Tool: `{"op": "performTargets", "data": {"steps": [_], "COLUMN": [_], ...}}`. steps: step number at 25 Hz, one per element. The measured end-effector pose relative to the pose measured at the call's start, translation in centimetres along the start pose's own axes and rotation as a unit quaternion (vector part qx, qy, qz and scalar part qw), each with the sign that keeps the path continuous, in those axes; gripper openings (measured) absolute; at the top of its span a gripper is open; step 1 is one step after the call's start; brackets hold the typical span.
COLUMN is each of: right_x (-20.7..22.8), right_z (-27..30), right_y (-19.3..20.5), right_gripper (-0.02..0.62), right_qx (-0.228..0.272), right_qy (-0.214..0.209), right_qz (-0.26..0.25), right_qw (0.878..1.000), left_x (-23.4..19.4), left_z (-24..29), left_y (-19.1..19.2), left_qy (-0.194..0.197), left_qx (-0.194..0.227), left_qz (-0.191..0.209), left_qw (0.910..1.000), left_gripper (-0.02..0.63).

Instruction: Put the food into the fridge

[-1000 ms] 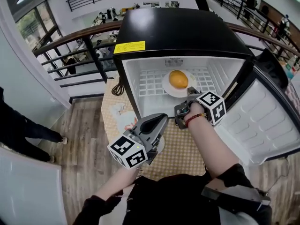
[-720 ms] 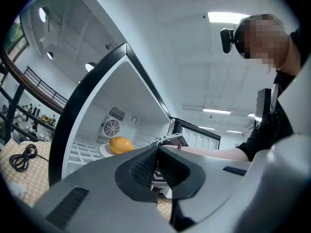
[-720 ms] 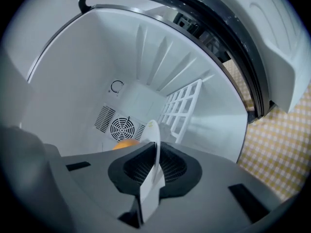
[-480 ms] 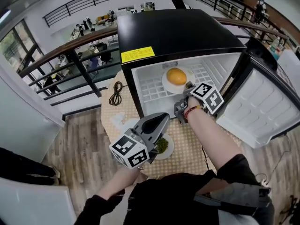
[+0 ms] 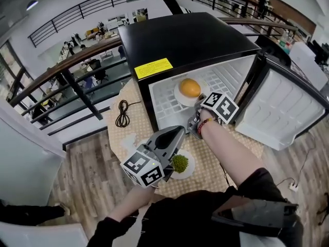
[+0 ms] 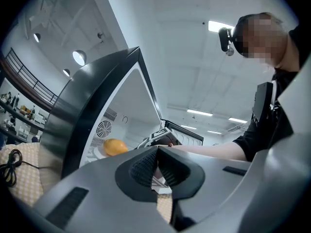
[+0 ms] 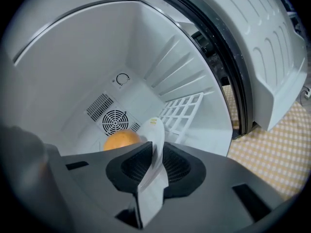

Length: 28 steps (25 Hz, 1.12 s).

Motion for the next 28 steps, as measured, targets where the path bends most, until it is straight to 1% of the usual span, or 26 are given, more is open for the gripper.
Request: {"op": "performTargets", "data": {"steps": [5,12,24,28], "right_x": [-0.1,-0.3,-0.1,0.2], "right_z": [-0.2,-0.7,-1.1,-1.1], "right_y": [0.1,0.2,0.8,1.3], "right_gripper": [0.071,0.083,0.092,0.104], "right_qx": [0.02,0.045,0.081,0.09], "right_qy": [0.031,0.062,0.099,0.103], "right_qz": [-0.027,-0.055,-0.081,-0.082], "right_qw": [0.999,0.996,0.988,0.987], "left_x": [-0.7,-0.8,-1.0,-0.8], "left_z": [-0.8,-2.1,-6.2,-7.1], "left_y": [-0.3,-1.3,-1.5,-1.1], "left_qy": [0.019,0.025,0.007,0.005], "left_qx": [0.005,0.016,0.013,0.01], "left_qz": [-0.002,-0.001,-0.002,-0.005], "left_qw": [0.9998,0.9995,0.9999,0.9999], "left_gripper": [0.014,0.014,0.014,0.014]}}
Point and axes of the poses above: the fingertips, and each gripper's own axes: z forward along the fingers, x to its right, y out of its underside, the point moved 2 cm from there along -z, backward along the fingers, and after that the axes turned 15 degrees about y, right-handed, at the moved point
